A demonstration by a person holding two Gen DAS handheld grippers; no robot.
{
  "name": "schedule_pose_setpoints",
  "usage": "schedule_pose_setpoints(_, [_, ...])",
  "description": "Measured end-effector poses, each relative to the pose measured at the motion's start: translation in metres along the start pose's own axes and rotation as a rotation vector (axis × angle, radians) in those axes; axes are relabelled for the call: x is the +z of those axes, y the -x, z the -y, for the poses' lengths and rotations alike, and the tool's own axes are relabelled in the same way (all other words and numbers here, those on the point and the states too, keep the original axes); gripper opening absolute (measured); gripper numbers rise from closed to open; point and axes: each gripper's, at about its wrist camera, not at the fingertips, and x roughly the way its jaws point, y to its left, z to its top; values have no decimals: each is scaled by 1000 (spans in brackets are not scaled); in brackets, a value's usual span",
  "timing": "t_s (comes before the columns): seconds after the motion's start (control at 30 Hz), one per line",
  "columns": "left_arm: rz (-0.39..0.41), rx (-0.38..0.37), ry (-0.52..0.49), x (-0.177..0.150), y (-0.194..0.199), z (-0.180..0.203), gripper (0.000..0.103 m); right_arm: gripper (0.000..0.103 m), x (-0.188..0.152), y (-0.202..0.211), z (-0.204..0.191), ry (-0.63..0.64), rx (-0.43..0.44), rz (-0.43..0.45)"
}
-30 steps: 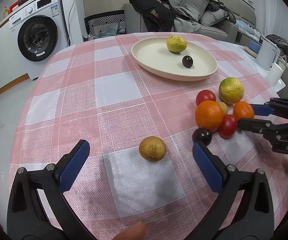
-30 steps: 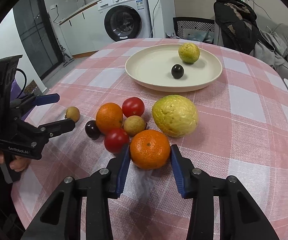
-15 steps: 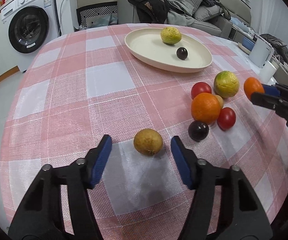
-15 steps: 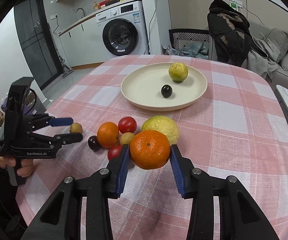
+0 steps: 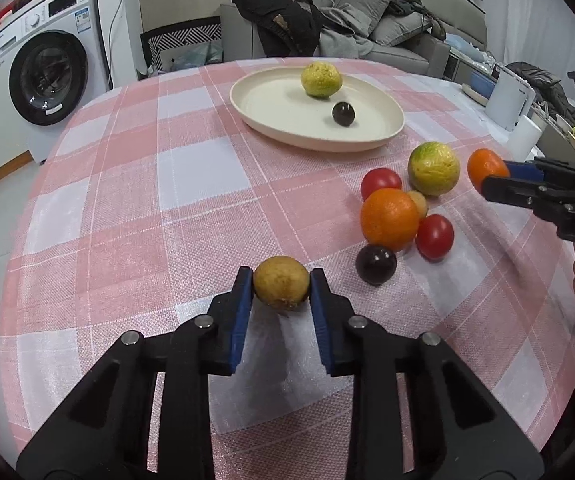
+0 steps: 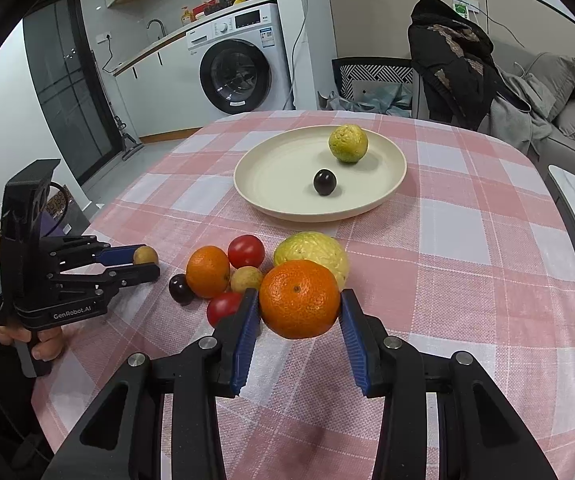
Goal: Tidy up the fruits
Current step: 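Carry the mandarin and the small brown fruit over the cream plate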
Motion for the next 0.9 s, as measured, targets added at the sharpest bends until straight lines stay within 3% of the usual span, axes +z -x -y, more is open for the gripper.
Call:
schedule_pose_setpoints(0.57, [136, -12, 33, 21, 30, 6, 26, 41, 4, 3, 1, -23, -17, 58])
schedule_pose_setpoints(0.9, [195, -18, 26, 48, 35, 15, 26, 41, 30, 7, 5, -60, -44, 114])
